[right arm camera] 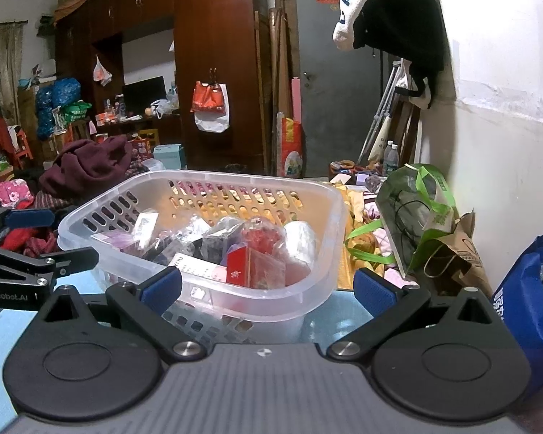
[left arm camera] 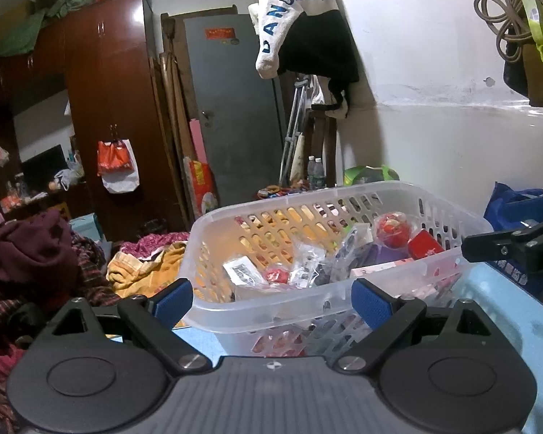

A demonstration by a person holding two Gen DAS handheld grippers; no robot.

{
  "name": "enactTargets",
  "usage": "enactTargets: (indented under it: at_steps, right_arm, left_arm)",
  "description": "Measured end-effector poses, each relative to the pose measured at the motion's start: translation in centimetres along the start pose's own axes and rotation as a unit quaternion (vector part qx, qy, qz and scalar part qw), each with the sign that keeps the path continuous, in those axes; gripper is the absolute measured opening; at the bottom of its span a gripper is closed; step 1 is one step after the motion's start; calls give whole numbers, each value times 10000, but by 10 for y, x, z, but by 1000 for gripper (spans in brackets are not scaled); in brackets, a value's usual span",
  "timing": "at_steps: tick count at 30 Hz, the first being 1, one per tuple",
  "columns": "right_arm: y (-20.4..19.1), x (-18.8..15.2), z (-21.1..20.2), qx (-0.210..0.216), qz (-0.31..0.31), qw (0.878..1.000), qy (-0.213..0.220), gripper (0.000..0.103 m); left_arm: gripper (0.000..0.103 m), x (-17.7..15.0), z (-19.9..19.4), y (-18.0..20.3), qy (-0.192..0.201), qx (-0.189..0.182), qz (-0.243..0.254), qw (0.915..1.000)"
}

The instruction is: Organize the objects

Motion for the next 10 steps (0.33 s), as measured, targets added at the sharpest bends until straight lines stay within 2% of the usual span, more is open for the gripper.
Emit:
enactTargets:
  at_steps: [6, 10]
  right_arm:
    - [1, -1, -3, 39, 33, 10000, 62, 103]
    - [7, -11, -8, -126, -49, 9998, 113, 103]
  left_arm:
    - [96, -2, -4, -4, 105, -35, -37, 9999]
    - [96, -21, -15, -26, 145, -75, -183, 9997]
Point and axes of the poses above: each gripper's, at about its wrist camera, not at the fingertips, and z roughly the way its jaws point, y to its right, x to its top, the point moved 6 cm from there along z, roughly the way its jaws point, and after that the axes turned 1 degree about z, right-handed, at the moved point
